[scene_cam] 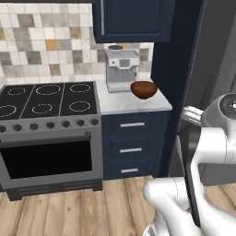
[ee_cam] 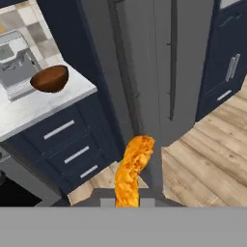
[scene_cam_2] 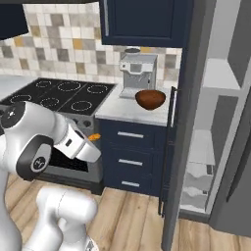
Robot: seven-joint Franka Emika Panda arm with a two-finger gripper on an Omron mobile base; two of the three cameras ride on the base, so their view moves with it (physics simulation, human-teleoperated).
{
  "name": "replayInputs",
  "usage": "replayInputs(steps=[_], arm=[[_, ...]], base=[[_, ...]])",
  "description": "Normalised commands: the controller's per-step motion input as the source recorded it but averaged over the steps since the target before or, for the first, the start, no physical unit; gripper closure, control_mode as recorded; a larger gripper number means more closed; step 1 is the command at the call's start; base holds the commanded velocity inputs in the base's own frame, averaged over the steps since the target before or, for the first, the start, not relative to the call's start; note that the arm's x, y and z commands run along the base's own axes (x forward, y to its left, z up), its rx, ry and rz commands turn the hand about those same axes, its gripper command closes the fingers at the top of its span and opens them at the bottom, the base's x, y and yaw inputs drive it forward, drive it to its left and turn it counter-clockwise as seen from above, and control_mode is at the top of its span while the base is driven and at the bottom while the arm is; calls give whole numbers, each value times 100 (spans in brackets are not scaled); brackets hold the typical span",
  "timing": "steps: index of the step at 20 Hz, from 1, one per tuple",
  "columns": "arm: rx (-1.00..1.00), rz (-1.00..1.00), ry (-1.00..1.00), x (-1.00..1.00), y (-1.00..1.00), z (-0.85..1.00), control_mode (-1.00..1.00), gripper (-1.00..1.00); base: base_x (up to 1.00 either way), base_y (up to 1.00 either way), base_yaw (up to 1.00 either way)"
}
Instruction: Take the kiwi, bell pepper, and shrimp from the freezer and place them in the bowl on the counter.
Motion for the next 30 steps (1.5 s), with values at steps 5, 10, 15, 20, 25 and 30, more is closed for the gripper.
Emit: replayInputs(steps=[5,10,15,20,25,30], arm=[[0,0,0,0,0,0,100,100],[0,0,0,0,0,0,100,100],[0,0,0,0,0,0,100,100],[0,-1,1,15,-5,-5,-100,100],[1,-1,13,75,-44,-32,-100,100],[8,0,16,65,-46,-71,-100,100]], base=[[100,41,0],[100,4,-1],[100,2,-6],[75,-5,-5],[0,0,0],[0,0,0]])
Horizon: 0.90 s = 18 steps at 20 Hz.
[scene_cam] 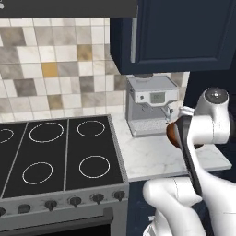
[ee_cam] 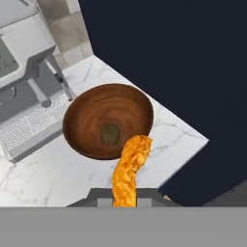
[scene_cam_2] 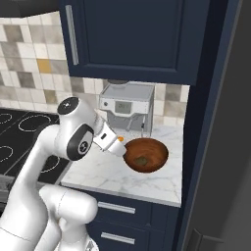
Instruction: Take the kiwi, bell pepper, and shrimp from the freezer and place them in the bowl on the counter.
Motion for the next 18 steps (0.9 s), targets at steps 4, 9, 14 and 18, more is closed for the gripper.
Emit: replayInputs(steps=[4,9,14,18], arm=[[0,0,1,59,-48,-90,-100,100],[0,0,0,76,-34,-22,-100,100],[1,0,0,68,-25,-2,-100,100],[2,0,5,66,-11,-31,-100,100]], base=[[0,0,0],[0,0,0],[0,0,0],[0,0,0]])
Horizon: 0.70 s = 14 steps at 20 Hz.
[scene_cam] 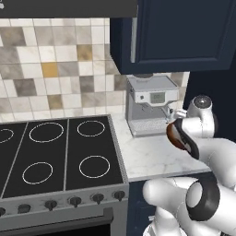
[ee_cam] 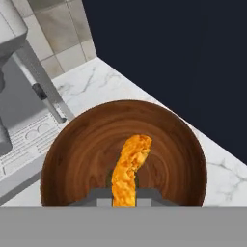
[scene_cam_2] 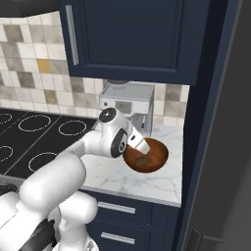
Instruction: Take the kiwi, bell pepper, and shrimp from the freezer and place them in the bowl on the counter.
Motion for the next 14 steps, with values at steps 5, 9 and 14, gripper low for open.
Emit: replayInputs(steps=[5,9,14], arm=[[2,0,5,46,-19,-56,-100,100],[0,0,0,48,-27,-29,-100,100],[0,0,0,48,-20,-32,-100,-100]], base=[[0,0,0],[0,0,0],[0,0,0]])
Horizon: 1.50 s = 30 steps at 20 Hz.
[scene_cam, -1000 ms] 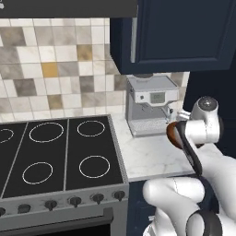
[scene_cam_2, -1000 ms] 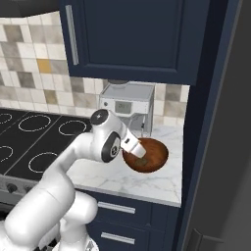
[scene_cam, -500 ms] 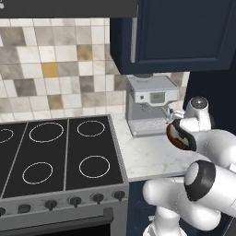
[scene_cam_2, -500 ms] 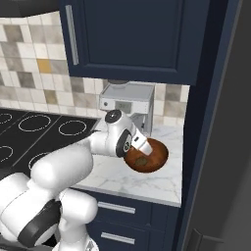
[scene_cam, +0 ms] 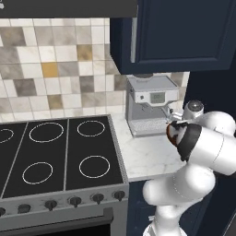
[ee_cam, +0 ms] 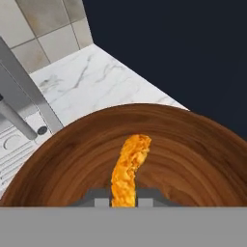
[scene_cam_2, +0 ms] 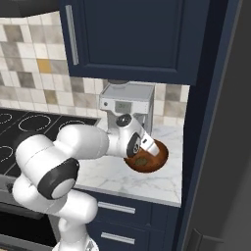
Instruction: Take the kiwi, bell pepper, and shrimp from the freezer and place them in the bowl on the counter.
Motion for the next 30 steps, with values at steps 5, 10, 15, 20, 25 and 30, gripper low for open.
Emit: replayInputs(steps=[5,10,15,20,25,30], arm=[[0,0,0,0,0,0,-100,-100],[0,-3,0,-30,-9,29,-100,-100],[5,-7,4,-100,0,64,-100,-100],[3,0,25,-100,31,51,-100,-100],[6,0,36,-100,32,45,-100,-100],[3,0,21,-100,53,8,-100,-100]], base=[[0,0,0],[0,0,0],[0,0,0],[0,0,0],[0,0,0],[0,0,0]])
